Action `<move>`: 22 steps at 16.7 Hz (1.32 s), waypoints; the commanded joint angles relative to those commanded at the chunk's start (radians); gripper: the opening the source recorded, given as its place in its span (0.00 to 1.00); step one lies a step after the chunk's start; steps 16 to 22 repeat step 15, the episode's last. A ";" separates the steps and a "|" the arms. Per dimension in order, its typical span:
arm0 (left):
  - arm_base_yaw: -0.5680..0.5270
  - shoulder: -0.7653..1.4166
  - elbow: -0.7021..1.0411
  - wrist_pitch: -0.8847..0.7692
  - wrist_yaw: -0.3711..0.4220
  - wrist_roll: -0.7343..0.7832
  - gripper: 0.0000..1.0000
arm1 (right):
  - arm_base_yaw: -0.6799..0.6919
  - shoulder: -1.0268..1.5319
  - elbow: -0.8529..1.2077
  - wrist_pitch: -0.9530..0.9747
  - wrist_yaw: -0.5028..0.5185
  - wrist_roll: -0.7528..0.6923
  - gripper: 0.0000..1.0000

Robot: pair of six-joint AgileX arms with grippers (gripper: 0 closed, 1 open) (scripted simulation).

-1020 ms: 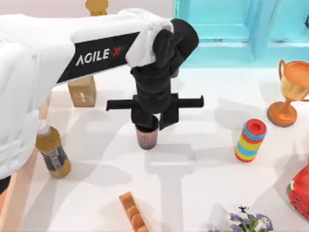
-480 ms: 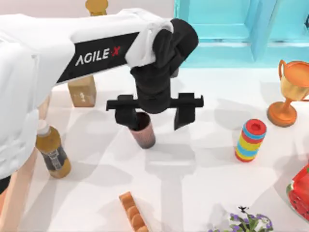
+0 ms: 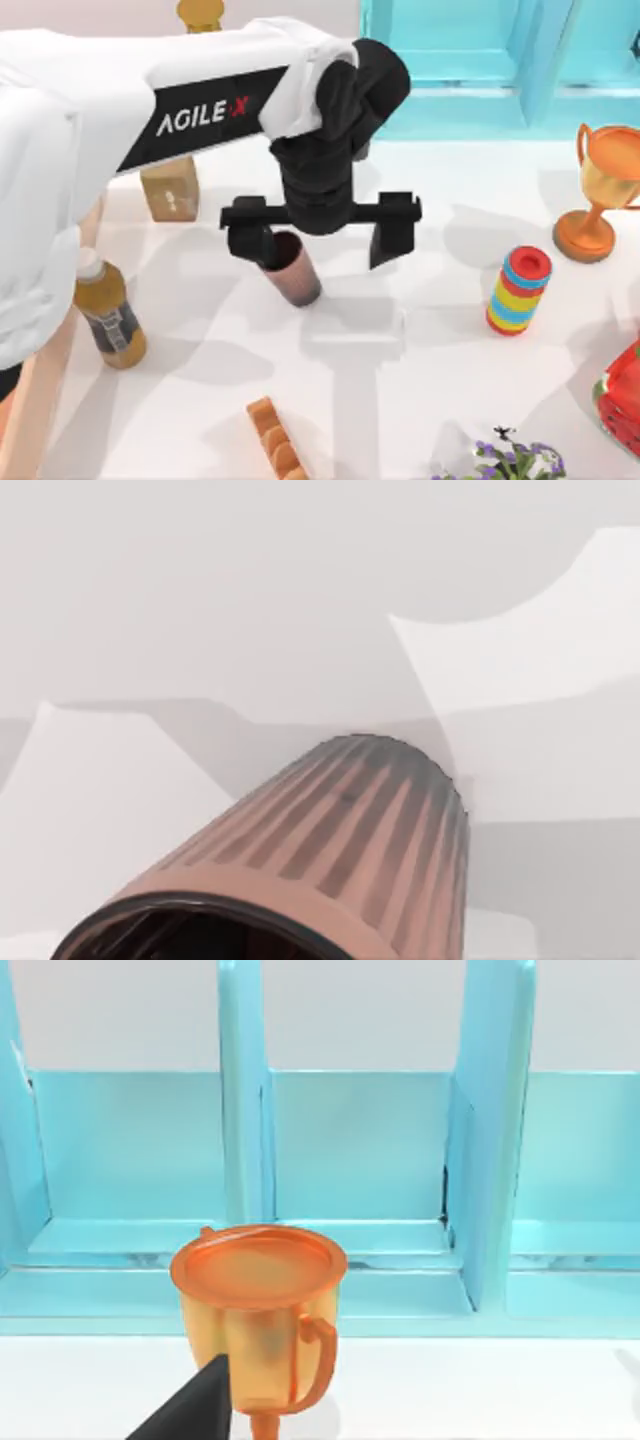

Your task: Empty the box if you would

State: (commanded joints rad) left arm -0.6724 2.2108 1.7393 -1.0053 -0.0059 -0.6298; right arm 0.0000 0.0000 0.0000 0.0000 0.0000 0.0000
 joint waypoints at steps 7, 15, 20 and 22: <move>-0.008 0.003 0.161 -0.169 0.008 -0.002 1.00 | 0.000 0.000 0.000 0.000 0.000 0.000 1.00; -0.003 -0.018 0.369 -0.387 0.000 -0.003 1.00 | 0.000 0.000 0.000 0.000 0.000 0.000 1.00; -0.003 -0.018 0.369 -0.387 0.000 -0.003 1.00 | 0.000 0.000 0.000 0.000 0.000 0.000 1.00; -0.003 -0.018 0.369 -0.387 0.000 -0.003 1.00 | 0.000 0.000 0.000 0.000 0.000 0.000 1.00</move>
